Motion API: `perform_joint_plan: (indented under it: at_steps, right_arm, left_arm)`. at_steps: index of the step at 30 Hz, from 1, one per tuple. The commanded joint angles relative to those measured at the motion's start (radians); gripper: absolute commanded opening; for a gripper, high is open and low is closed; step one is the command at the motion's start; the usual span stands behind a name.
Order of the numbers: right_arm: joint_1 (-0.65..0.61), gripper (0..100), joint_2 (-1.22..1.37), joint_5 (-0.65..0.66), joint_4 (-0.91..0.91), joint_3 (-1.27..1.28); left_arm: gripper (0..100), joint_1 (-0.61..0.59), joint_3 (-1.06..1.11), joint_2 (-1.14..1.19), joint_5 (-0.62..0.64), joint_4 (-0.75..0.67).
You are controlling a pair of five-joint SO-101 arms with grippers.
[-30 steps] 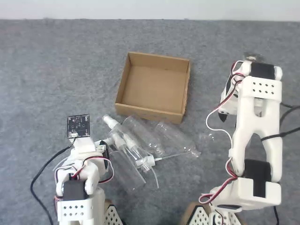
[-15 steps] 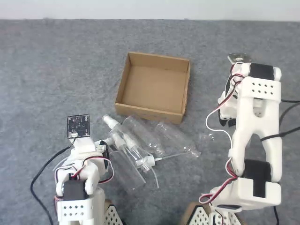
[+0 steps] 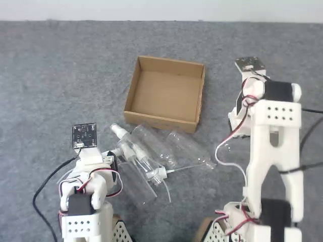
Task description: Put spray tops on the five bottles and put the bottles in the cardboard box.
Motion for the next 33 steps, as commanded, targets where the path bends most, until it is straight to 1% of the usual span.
perform_joint_plan:
  at_steps: [1,5,9,11,14,16,20,28,33]
  right_arm:
    - [-0.058,0.6,-0.081,0.023,0.038,0.002]
    - [-0.107,0.6,-0.081,0.161,0.008,0.052]
    - [-0.12,1.3,-0.081,0.299,0.036,0.095]
    - [-0.116,6.8,-0.082,0.359,0.035,0.118]
    - [-0.111,20.1,-0.081,0.43,0.031,0.153]
    - [-0.117,25.6,-0.081,0.466,0.031,0.181]
    - [-0.111,26.2,-0.081,0.555,-0.016,0.218]
    - [-0.096,26.6,-0.081,0.569,-0.213,0.324]
    - [-0.096,26.6,-0.081,0.749,-0.269,0.399]
  left_arm:
    - [8,0.002,-0.008,-0.014,0.009,0.005]
    - [8,0.002,-0.008,-0.014,0.009,0.005]
    - [8,0.002,-0.008,-0.014,0.009,0.005]
    - [8,0.002,-0.008,-0.014,0.009,0.005]
    - [8,0.002,-0.008,-0.014,0.009,0.005]
    - [8,0.002,-0.008,-0.014,0.009,0.005]
    - [8,0.002,-0.008,-0.014,0.009,0.005]
    - [8,0.002,-0.008,-0.014,0.009,0.005]
    - [8,0.002,-0.008,-0.014,0.009,0.005]
